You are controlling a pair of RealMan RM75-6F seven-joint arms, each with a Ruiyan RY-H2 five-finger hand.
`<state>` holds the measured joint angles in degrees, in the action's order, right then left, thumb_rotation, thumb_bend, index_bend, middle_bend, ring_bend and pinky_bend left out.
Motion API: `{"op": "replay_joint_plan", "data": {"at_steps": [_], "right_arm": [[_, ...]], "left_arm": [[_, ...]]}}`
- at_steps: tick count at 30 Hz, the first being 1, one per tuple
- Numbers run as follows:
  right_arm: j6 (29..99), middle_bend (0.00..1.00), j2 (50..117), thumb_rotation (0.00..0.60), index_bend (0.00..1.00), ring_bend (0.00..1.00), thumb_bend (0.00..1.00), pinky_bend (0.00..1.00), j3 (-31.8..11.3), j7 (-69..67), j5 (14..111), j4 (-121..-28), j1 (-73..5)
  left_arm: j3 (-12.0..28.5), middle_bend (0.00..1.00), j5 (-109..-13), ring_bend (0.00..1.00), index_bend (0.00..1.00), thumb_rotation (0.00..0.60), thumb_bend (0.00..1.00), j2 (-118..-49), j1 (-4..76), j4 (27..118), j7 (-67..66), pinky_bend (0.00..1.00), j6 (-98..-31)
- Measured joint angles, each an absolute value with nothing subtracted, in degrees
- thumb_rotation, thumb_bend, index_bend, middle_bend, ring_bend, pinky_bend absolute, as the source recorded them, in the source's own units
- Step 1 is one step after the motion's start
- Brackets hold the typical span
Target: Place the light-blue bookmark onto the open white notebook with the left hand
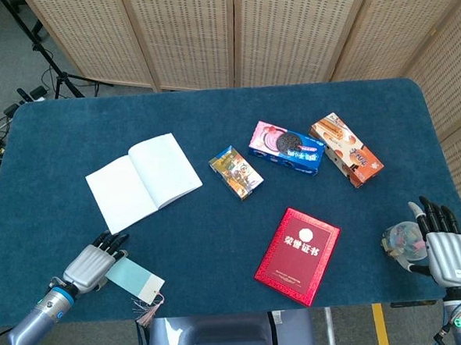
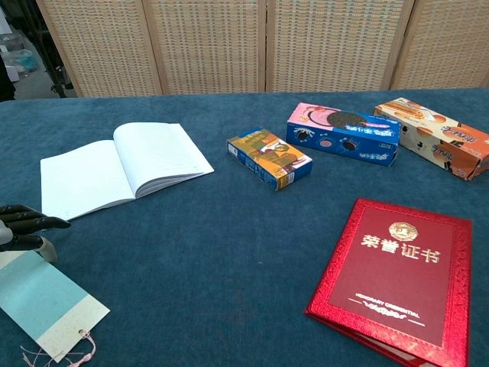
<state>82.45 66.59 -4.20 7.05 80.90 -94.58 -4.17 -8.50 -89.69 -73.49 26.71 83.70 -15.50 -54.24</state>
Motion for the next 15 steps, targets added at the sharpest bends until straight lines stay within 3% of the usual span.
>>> {"op": "replay_joint_plan", "data": {"at_steps": [15], "right_arm": [[82.7, 0.0, 66.5, 0.6, 0.0, 0.0, 0.16, 0.0, -4.2, 6.9, 81.2, -94.6, -4.1]], "left_arm": [[-5.8, 0.0, -88.5, 0.0, 0.35, 0.6, 0.31, -70.6, 27.5, 84.6, -13.6, 0.0, -56.3]]}}
